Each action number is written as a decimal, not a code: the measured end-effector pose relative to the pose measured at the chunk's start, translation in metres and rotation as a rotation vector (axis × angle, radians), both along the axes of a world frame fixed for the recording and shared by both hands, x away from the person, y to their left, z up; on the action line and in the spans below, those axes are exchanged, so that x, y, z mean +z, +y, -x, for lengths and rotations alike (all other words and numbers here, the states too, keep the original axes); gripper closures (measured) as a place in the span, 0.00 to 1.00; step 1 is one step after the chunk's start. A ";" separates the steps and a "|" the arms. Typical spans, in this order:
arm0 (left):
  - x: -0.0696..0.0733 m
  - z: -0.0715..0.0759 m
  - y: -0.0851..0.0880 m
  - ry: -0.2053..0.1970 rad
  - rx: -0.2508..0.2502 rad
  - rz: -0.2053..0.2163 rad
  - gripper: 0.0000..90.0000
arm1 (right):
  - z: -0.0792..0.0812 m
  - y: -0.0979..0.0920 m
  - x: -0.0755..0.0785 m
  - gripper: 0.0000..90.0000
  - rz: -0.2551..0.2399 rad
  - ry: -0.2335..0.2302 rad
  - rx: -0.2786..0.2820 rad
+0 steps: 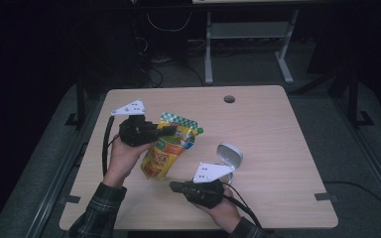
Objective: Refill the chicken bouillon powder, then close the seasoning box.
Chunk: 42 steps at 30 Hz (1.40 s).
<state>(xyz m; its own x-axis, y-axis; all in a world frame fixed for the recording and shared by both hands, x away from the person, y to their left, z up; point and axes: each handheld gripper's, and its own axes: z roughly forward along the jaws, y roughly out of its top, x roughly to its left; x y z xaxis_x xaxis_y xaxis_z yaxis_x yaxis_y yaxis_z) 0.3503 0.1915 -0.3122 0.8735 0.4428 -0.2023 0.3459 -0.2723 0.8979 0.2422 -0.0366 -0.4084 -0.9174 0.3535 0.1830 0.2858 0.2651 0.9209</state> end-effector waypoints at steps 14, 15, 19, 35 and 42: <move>-0.021 -0.016 0.002 -0.010 0.006 0.008 1.00 | -0.001 -0.021 0.010 1.00 0.015 -0.008 -0.002; -0.022 -0.017 0.003 -0.010 0.006 0.010 1.00 | -0.002 -0.023 0.011 1.00 0.014 -0.011 -0.003; -0.026 -0.018 0.006 -0.021 0.001 -0.003 1.00 | -0.004 -0.031 0.015 1.00 0.012 -0.020 -0.014; -0.035 0.001 0.032 -0.029 -0.014 -0.005 0.98 | -0.011 -0.068 0.025 0.99 0.008 -0.041 -0.080; -0.037 0.012 0.047 -0.024 -0.006 -0.001 0.97 | -0.013 -0.084 0.027 0.99 0.012 -0.044 -0.100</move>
<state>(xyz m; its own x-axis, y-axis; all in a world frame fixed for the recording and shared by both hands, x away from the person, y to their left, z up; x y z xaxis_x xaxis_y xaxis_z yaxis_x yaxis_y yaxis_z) 0.3386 0.2387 -0.3488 0.8805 0.4381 -0.1808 0.3229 -0.2754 0.9055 0.2550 -0.1202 -0.3814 -0.8844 0.4456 0.1389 0.2710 0.2479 0.9301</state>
